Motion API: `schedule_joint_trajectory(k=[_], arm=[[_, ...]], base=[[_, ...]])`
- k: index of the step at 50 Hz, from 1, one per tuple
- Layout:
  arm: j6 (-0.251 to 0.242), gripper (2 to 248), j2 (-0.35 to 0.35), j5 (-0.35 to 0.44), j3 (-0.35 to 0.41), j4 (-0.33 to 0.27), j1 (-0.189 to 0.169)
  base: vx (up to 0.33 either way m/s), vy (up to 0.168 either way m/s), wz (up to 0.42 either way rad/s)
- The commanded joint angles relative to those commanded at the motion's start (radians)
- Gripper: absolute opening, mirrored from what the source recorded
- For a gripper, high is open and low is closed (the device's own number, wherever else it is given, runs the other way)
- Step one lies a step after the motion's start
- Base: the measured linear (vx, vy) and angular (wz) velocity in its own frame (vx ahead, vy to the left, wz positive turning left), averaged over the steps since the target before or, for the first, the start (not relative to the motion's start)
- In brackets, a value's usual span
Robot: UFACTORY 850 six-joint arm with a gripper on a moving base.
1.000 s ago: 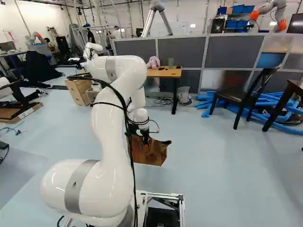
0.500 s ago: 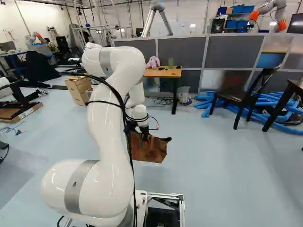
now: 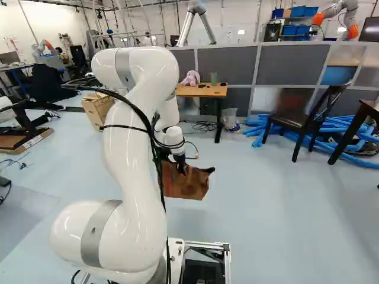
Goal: Pick up the bag on the ground and place it on the table
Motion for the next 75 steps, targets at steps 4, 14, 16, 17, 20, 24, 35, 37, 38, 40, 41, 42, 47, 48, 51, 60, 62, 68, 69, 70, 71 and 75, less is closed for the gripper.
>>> schedule_joint_trajectory(k=[4, 14, 16, 17, 20, 24, 35, 37, 38, 40, 41, 42, 47, 48, 51, 60, 62, 68, 69, 70, 71, 75], arm=[[0.000, 18, 0.015, 0.000, 0.008, 0.000, 0.000], [0.000, 18, 0.053, -0.002, 0.027, 0.000, 0.000], [0.000, 18, 0.061, -0.004, 0.031, 0.000, 0.000], [0.000, 18, 0.064, -0.005, 0.032, 0.000, 0.000], [0.000, 18, 0.075, -0.009, 0.037, 0.000, 0.000], [0.000, 18, 0.089, -0.014, 0.042, 0.000, 0.000], [0.000, 18, 0.128, -0.032, 0.055, 0.000, 0.000], [0.000, 18, 0.134, -0.036, 0.057, 0.000, 0.000], [0.000, 18, 0.138, -0.039, 0.058, 0.000, 0.000], [0.000, 18, 0.144, -0.043, 0.060, 0.000, 0.000], [0.000, 18, 0.148, -0.046, 0.061, 0.000, 0.000], [0.000, 18, 0.151, -0.048, 0.062, 0.000, 0.000], [0.000, 18, 0.168, -0.060, 0.066, 0.000, 0.000], [0.000, 18, 0.171, -0.063, 0.067, 0.000, 0.000], [0.000, 18, 0.181, -0.071, 0.069, 0.000, 0.000], [0.000, 18, 0.210, -0.099, 0.075, 0.000, 0.000], [0.000, 18, 0.217, -0.106, 0.076, 0.000, 0.000], [0.000, 18, 0.236, -0.127, 0.079, 0.000, 0.000], [0.000, 18, 0.239, -0.130, 0.080, 0.000, 0.000], [0.000, 18, 0.242, -0.134, 0.080, 0.000, 0.000], [0.000, 18, 0.245, -0.137, 0.080, 0.000, 0.000], [0.000, 18, 0.258, -0.151, 0.082, 0.000, 0.000]], base=[[0.000, 0.000, 0.000], [0.000, 0.000, 0.000], [0.000, 0.000, 0.000], [0.000, 0.000, 0.000], [0.000, 0.000, 0.000], [0.000, 0.000, 0.000], [0.000, 0.000, 0.000], [0.000, 0.000, 0.000], [0.000, 0.000, 0.000], [0.000, 0.000, 0.000], [0.000, 0.000, 0.000], [0.000, 0.000, 0.000], [0.000, 0.000, 0.000], [0.000, 0.000, 0.000], [0.000, 0.000, 0.000], [0.000, 0.000, 0.000], [0.000, 0.000, 0.000], [0.000, 0.000, 0.000], [0.000, 0.000, 0.000], [0.000, 0.000, 0.000], [0.000, 0.000, 0.000], [0.000, 0.000, 0.000]])
